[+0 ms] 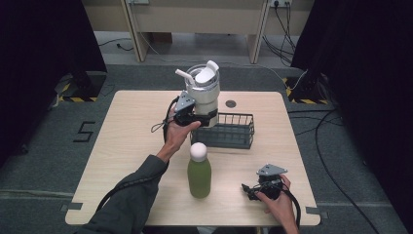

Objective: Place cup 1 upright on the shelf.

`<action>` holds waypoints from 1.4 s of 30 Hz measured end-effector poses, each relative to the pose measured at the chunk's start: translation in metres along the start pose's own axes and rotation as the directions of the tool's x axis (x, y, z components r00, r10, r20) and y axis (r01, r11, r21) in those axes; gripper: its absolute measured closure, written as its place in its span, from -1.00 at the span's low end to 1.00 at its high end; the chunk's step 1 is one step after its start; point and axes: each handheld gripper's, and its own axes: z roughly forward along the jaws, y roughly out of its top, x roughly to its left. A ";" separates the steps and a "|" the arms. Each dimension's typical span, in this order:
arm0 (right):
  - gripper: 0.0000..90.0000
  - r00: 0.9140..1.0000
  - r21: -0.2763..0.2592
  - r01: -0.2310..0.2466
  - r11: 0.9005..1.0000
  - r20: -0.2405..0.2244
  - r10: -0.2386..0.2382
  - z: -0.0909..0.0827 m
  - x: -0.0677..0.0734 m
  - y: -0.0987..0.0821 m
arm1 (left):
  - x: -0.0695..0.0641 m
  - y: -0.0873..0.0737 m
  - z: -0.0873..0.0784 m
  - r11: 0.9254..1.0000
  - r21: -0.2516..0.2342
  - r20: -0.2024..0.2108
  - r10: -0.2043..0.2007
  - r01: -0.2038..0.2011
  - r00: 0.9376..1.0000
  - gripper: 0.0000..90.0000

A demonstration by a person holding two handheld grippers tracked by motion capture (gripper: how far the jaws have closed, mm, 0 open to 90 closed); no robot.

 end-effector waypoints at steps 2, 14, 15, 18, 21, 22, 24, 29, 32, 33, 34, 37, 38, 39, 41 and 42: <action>-0.82 1.000 0.000 0.000 1.000 0.000 0.000 0.000 0.000 0.000 | 0.001 -0.002 0.002 1.000 0.005 -0.006 0.002 -0.002 1.000 -0.76; -0.82 1.000 0.000 0.000 1.000 0.000 0.000 0.000 0.000 0.000 | 0.003 -0.012 0.004 1.000 0.026 -0.014 0.008 -0.007 1.000 -0.76; -0.82 1.000 0.000 0.000 1.000 0.000 0.000 0.000 0.000 0.000 | 0.003 -0.012 0.004 1.000 0.027 -0.017 0.008 -0.007 1.000 -0.76; -0.82 1.000 0.000 0.000 1.000 0.000 0.000 0.000 0.000 0.000 | 0.005 -0.013 0.004 1.000 0.027 -0.021 0.003 -0.002 1.000 -0.76; -0.82 1.000 0.000 0.001 1.000 0.000 -0.001 0.000 0.000 0.000 | 0.006 -0.015 0.005 1.000 0.029 -0.026 0.002 -0.001 1.000 -0.76; -0.82 1.000 0.000 0.001 1.000 0.000 -0.001 0.000 0.000 0.000 | 0.007 -0.016 0.005 0.999 0.037 -0.027 0.005 -0.004 1.000 -0.76; -0.82 1.000 0.000 0.001 1.000 -0.001 -0.001 0.000 0.000 0.000 | 0.007 -0.017 0.006 0.999 0.039 -0.030 0.009 -0.007 1.000 -0.76; -0.82 1.000 0.002 -0.002 1.000 -0.002 0.002 0.000 0.000 0.000 | 0.008 -0.022 0.008 0.999 0.043 -0.030 -0.001 0.002 1.000 -0.76; -0.82 1.000 0.002 -0.002 1.000 -0.002 0.002 0.000 0.000 0.000 | 0.006 -0.026 0.010 0.999 0.026 -0.030 -0.026 0.027 0.999 -0.76; -0.82 1.000 0.002 -0.002 1.000 -0.002 0.002 0.000 0.000 0.000 | 0.006 -0.026 0.011 0.999 0.025 -0.030 -0.029 0.030 0.999 -0.76; -0.82 1.000 0.001 -0.001 1.000 -0.002 0.001 0.000 0.000 0.000 | 0.008 -0.028 0.009 0.999 0.051 -0.033 0.002 0.000 0.999 -0.76; -0.82 1.000 0.001 -0.001 1.000 -0.002 0.001 0.000 0.000 0.000 | 0.006 -0.031 0.011 0.998 0.056 -0.013 -0.027 0.028 1.000 -0.76; -0.82 1.000 0.002 -0.001 1.000 -0.002 0.001 0.000 0.000 0.000 | 0.008 -0.032 0.011 0.999 0.052 -0.034 -0.002 0.003 0.999 -0.76; -0.82 1.000 0.002 -0.001 1.000 -0.002 0.001 0.000 0.000 0.000 | 0.008 -0.032 0.011 0.999 0.052 -0.034 -0.002 0.003 0.999 -0.76; -0.82 1.000 0.001 -0.001 1.000 -0.002 0.001 0.000 0.000 0.000 | 0.008 -0.033 0.011 0.999 0.051 -0.033 -0.011 0.013 0.999 -0.76; -0.82 1.000 0.001 -0.001 1.000 -0.002 0.001 0.000 0.000 0.000 | 0.008 -0.035 0.012 0.999 0.052 -0.029 -0.012 0.014 1.000 -0.76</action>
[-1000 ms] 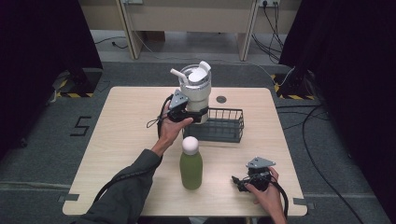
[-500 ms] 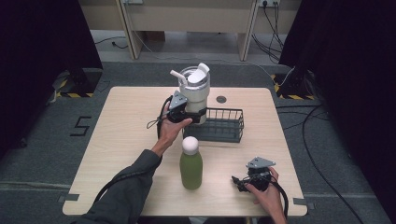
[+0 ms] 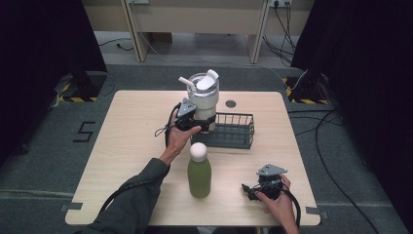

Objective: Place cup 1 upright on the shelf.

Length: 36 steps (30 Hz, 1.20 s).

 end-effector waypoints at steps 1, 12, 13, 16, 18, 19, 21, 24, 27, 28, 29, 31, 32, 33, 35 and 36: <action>-0.82 1.000 0.000 0.000 1.000 0.000 0.000 0.000 0.000 0.000 | 0.000 0.000 0.000 1.000 0.000 0.000 0.000 0.000 1.000 -0.76; -0.82 1.000 -0.001 0.000 1.000 -0.001 0.000 0.000 0.000 0.000 | -0.002 -0.011 0.005 1.000 0.013 0.002 -0.010 0.010 1.000 -0.76; -0.82 1.000 -0.001 0.000 1.000 -0.001 0.000 0.000 0.000 0.000 | -0.002 -0.012 0.005 1.000 0.015 -0.009 0.003 -0.003 1.000 -0.76; -0.82 1.000 0.000 0.000 1.000 -0.001 0.000 0.000 0.000 0.000 | -0.002 -0.014 0.006 1.000 0.026 -0.009 0.013 -0.012 1.000 -0.76; -0.82 1.000 -0.001 0.000 1.000 -0.001 0.000 0.000 0.000 0.000 | -0.001 -0.019 0.007 0.999 0.033 -0.012 0.014 -0.013 1.000 -0.76; -0.82 1.000 -0.001 0.000 1.000 -0.001 0.000 0.000 0.000 0.000 | -0.001 -0.019 0.007 0.999 0.033 -0.012 0.014 -0.013 1.000 -0.76; -0.82 1.000 -0.001 0.001 1.000 -0.002 -0.001 0.000 0.000 0.000 | -0.001 -0.021 0.006 1.000 0.022 -0.013 0.017 -0.017 1.000 -0.76; -0.82 1.000 -0.002 0.006 1.000 -0.001 -0.006 0.000 0.000 0.000 | -0.002 -0.022 0.007 1.000 0.020 -0.004 0.018 -0.018 1.000 -0.77; -0.82 1.000 -0.002 0.006 1.000 -0.001 -0.006 0.000 0.000 0.000 | -0.002 -0.022 0.007 0.999 0.012 -0.013 0.033 -0.032 0.999 -0.77; -0.82 1.000 -0.004 0.006 1.000 -0.001 -0.006 0.000 0.000 0.000 | -0.003 -0.024 0.007 0.999 0.001 -0.015 0.042 -0.042 0.999 -0.77; -0.82 1.000 -0.004 0.006 1.000 -0.001 -0.006 0.000 0.000 0.000 | -0.003 -0.024 0.007 0.999 0.001 -0.015 0.042 -0.042 0.999 -0.77; -0.82 1.000 -0.003 0.006 1.000 -0.001 -0.006 0.000 0.000 0.000 | -0.004 -0.025 0.007 0.999 -0.004 -0.017 0.045 -0.045 0.999 -0.77; -0.82 1.000 -0.003 0.006 1.000 -0.001 -0.006 0.000 0.000 0.000 | -0.004 -0.025 0.007 0.999 -0.004 -0.017 0.045 -0.045 0.999 -0.77; -0.82 1.000 -0.004 0.006 1.000 -0.001 -0.006 0.000 0.000 0.000 | -0.003 -0.025 0.007 0.999 -0.006 -0.018 0.042 -0.042 0.999 -0.77; -0.82 1.000 -0.003 0.006 1.000 -0.001 -0.006 0.000 0.000 0.000 | -0.004 -0.026 0.007 0.999 -0.010 -0.019 0.041 -0.041 0.999 -0.77; -0.82 1.000 -0.003 0.006 1.000 -0.001 -0.006 0.000 0.000 0.000 | -0.004 -0.027 0.007 0.999 -0.016 -0.017 0.038 -0.039 0.999 -0.77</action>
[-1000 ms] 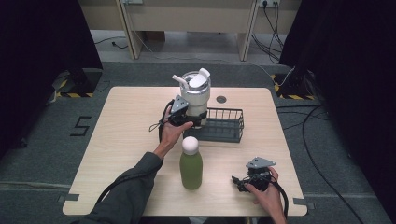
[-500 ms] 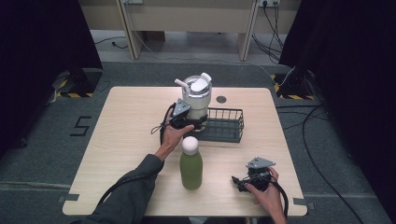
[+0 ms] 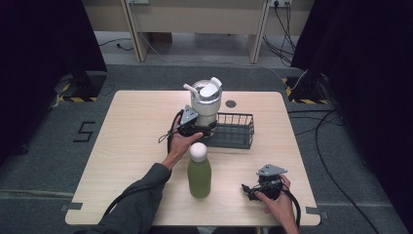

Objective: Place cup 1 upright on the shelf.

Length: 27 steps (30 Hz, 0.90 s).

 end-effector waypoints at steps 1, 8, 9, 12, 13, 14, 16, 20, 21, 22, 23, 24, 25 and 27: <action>-0.82 1.000 0.000 0.000 1.000 0.000 0.000 0.000 0.000 0.000 | 0.000 0.000 0.000 1.000 -0.002 0.000 -0.001 0.001 1.000 -0.77; -0.82 1.000 0.000 0.000 1.000 0.000 0.000 0.000 0.000 0.000 | -0.001 0.000 0.000 1.000 0.003 -0.001 0.000 0.000 1.000 -0.78; -0.82 1.000 0.000 0.000 1.000 0.000 0.000 0.000 0.000 0.000 | -0.001 0.000 0.000 1.000 0.003 -0.001 0.000 0.000 1.000 -0.78; -0.82 1.000 0.000 0.000 1.000 0.000 0.000 0.000 0.000 0.000 | 0.000 0.000 -0.002 1.000 0.007 0.000 0.004 -0.004 1.000 -0.78; -0.82 1.000 0.000 0.000 1.000 0.000 0.000 0.000 0.000 0.000 | 0.000 0.000 -0.002 1.000 0.007 0.000 0.004 -0.004 1.000 -0.78; -0.82 1.000 0.000 0.000 1.000 0.000 0.000 0.000 0.000 0.000 | 0.000 0.000 -0.002 1.000 0.010 0.000 0.005 -0.005 1.000 -0.78; -0.82 1.000 0.000 0.000 1.000 0.000 0.000 0.000 0.000 0.000 | 0.000 0.001 -0.003 1.000 0.011 -0.002 0.005 -0.005 1.000 -0.78; -0.82 1.000 -0.001 0.001 1.000 0.000 -0.001 0.000 0.000 0.000 | 0.001 0.001 -0.004 1.000 0.017 0.009 0.006 -0.006 1.000 -0.78; -0.82 1.000 0.000 0.001 1.000 -0.001 -0.001 0.000 0.000 0.000 | 0.001 0.002 -0.004 1.000 0.023 0.010 0.014 -0.014 1.000 -0.78; -0.82 1.000 -0.001 0.001 1.000 -0.001 -0.001 0.000 0.000 0.000 | 0.001 0.003 -0.004 1.000 0.026 0.013 0.015 -0.016 1.000 -0.78; -0.82 1.000 -0.001 0.001 1.000 -0.001 -0.001 0.000 0.000 0.000 | 0.001 0.003 -0.004 1.000 0.026 0.013 0.015 -0.016 1.000 -0.78; -0.82 1.000 0.000 0.000 1.000 -0.001 0.000 0.000 0.000 0.000 | 0.001 0.004 -0.004 0.999 0.031 0.009 0.029 -0.029 1.000 -0.79; -0.82 1.000 0.000 0.000 1.000 -0.001 0.000 0.000 0.000 0.000 | 0.001 0.004 -0.004 0.999 0.031 0.009 0.029 -0.029 1.000 -0.79; -0.82 1.000 0.000 -0.001 1.000 -0.001 0.001 0.000 0.000 0.000 | 0.001 0.004 -0.005 0.999 0.031 0.006 0.033 -0.033 0.999 -0.79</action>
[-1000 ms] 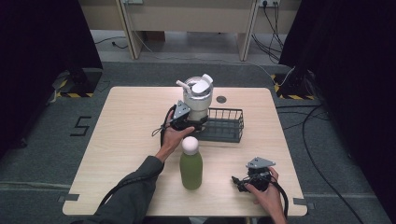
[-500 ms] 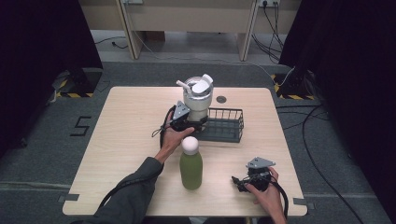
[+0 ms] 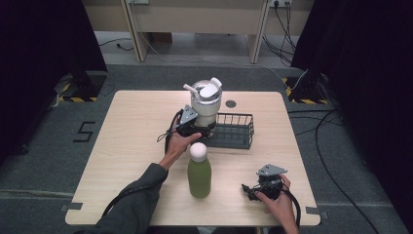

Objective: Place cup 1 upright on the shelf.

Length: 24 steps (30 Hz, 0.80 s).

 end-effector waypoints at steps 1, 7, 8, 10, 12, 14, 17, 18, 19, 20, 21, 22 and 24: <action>-0.82 1.000 -0.001 0.003 1.000 0.000 -0.003 0.000 0.000 0.000 | 0.000 -0.001 0.000 1.000 -0.003 0.003 -0.002 0.002 1.000 -0.79; -0.82 1.000 0.000 0.001 1.000 0.000 -0.001 0.000 0.000 0.000 | 0.002 -0.004 -0.002 1.000 -0.026 0.017 0.007 -0.006 1.000 -0.79; -0.82 1.000 0.000 0.001 1.000 0.000 -0.001 0.000 0.000 0.000 | 0.002 -0.004 -0.002 1.000 -0.023 0.018 0.006 -0.006 1.000 -0.78; -0.82 1.000 0.000 0.001 1.000 0.000 -0.001 0.000 0.000 0.000 | 0.002 -0.004 -0.003 1.000 -0.020 0.018 0.005 -0.005 1.000 -0.78; -0.82 1.000 0.000 0.002 1.000 -0.001 -0.002 0.000 0.000 0.000 | 0.002 -0.003 -0.004 1.000 -0.015 0.018 0.006 -0.006 1.000 -0.78; -0.82 1.000 0.000 0.003 1.000 -0.001 -0.003 0.000 0.000 0.000 | 0.002 -0.003 -0.006 1.000 -0.014 0.021 0.003 -0.003 1.000 -0.78; -0.82 1.000 0.000 0.001 1.000 0.000 -0.001 0.000 0.000 0.000 | 0.003 -0.003 -0.006 1.000 -0.014 0.025 -0.001 0.001 1.000 -0.78; -0.82 1.000 0.000 0.001 1.000 0.000 -0.001 0.000 0.000 0.000 | 0.003 -0.003 -0.006 1.000 -0.014 0.025 -0.001 0.001 1.000 -0.78; -0.82 1.000 0.000 0.001 1.000 0.000 -0.001 0.000 0.000 0.000 | 0.003 -0.003 -0.006 1.000 -0.013 0.029 -0.003 0.004 1.000 -0.78; -0.82 1.000 0.000 0.001 1.000 0.000 -0.001 0.000 0.000 0.000 | 0.004 -0.002 -0.006 1.000 -0.011 0.030 -0.001 0.001 1.000 -0.79; -0.82 1.000 0.000 0.002 1.000 0.000 -0.002 0.000 0.000 0.000 | 0.004 -0.002 -0.007 1.000 -0.010 0.029 0.002 -0.001 1.000 -0.79; -0.82 1.000 0.000 0.001 1.000 0.000 -0.001 0.000 0.000 0.000 | 0.003 -0.002 -0.007 1.000 -0.009 0.027 0.004 -0.004 1.000 -0.79; -0.82 1.000 0.000 0.002 1.000 0.000 -0.002 0.000 0.000 0.000 | 0.002 -0.001 -0.007 1.000 -0.004 0.012 0.022 -0.022 1.000 -0.80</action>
